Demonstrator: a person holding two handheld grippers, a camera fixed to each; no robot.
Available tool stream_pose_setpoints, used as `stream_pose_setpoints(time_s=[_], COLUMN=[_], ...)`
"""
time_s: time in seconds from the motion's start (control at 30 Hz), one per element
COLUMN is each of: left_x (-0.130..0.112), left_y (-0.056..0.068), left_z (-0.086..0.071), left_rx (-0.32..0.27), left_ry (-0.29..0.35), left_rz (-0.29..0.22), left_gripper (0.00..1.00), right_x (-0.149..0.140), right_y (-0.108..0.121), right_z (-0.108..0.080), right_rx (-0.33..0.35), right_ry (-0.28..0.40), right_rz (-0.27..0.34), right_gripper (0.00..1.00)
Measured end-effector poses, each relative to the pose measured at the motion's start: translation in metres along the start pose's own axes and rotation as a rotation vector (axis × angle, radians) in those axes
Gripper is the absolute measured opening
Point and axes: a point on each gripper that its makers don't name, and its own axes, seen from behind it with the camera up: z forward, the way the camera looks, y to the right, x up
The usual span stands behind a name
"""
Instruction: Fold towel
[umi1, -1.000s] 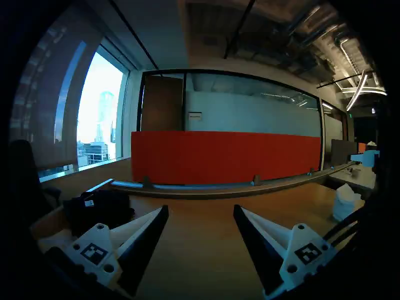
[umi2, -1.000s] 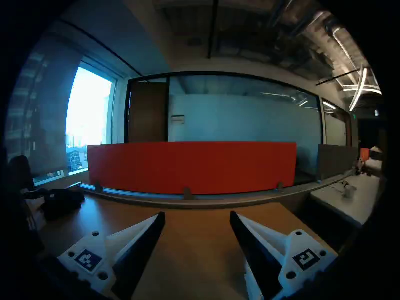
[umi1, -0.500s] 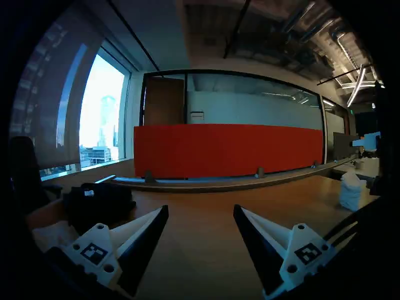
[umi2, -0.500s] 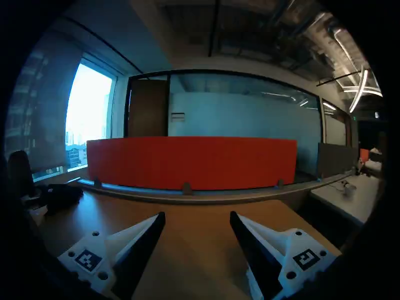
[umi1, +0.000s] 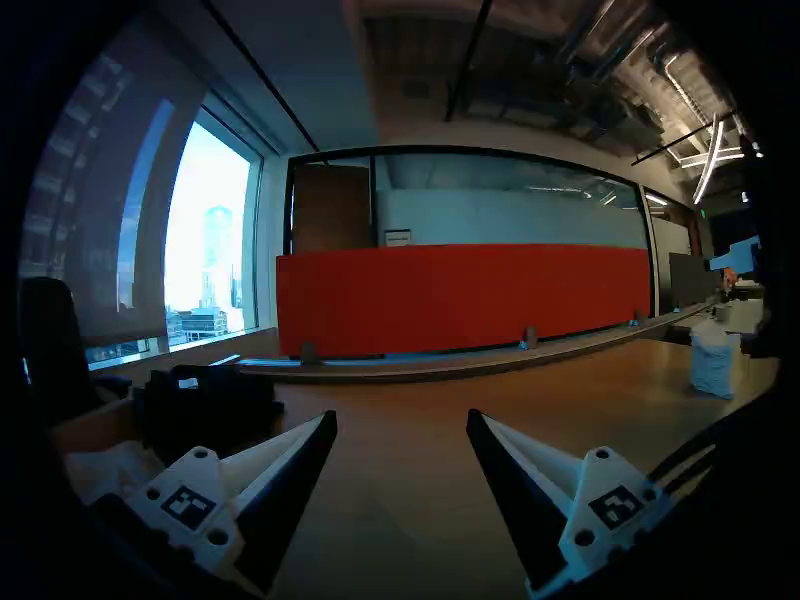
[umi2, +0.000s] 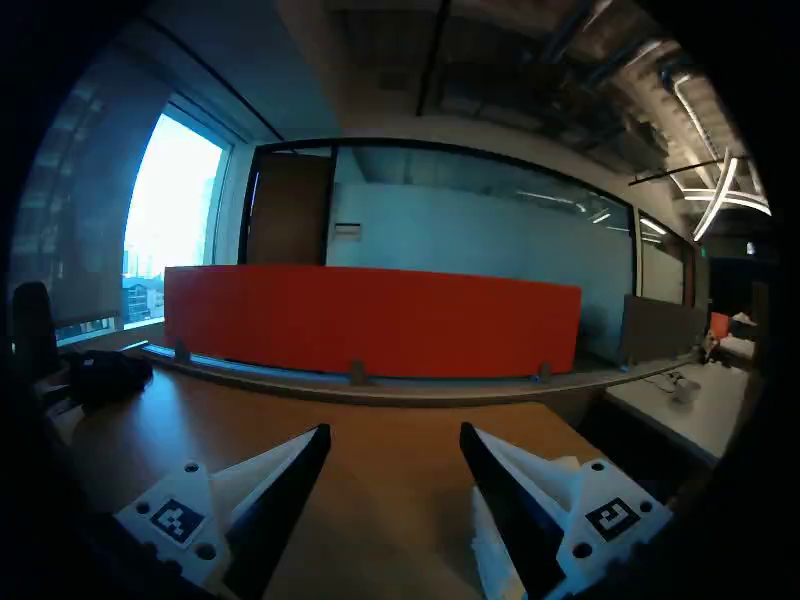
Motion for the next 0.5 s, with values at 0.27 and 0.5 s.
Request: stream_pose_setpoints(time_s=[0.27,0.5], left_x=[-0.014,-0.017], left_y=[-0.013,-0.02], left_z=[-0.003,-0.005], left_rx=[0.017,0.026], left_ry=[0.0,0.008], left_rz=[-0.013,-0.013], left_gripper=[0.96,0.96], right_x=[-0.004,-0.009], right_y=[-0.004,-0.009], right_z=[0.002,0.001], right_rx=[-0.01,-0.008], right_ry=[0.002,-0.004], right_rz=[-0.012,-0.013], right_gripper=[1.0,1.0])
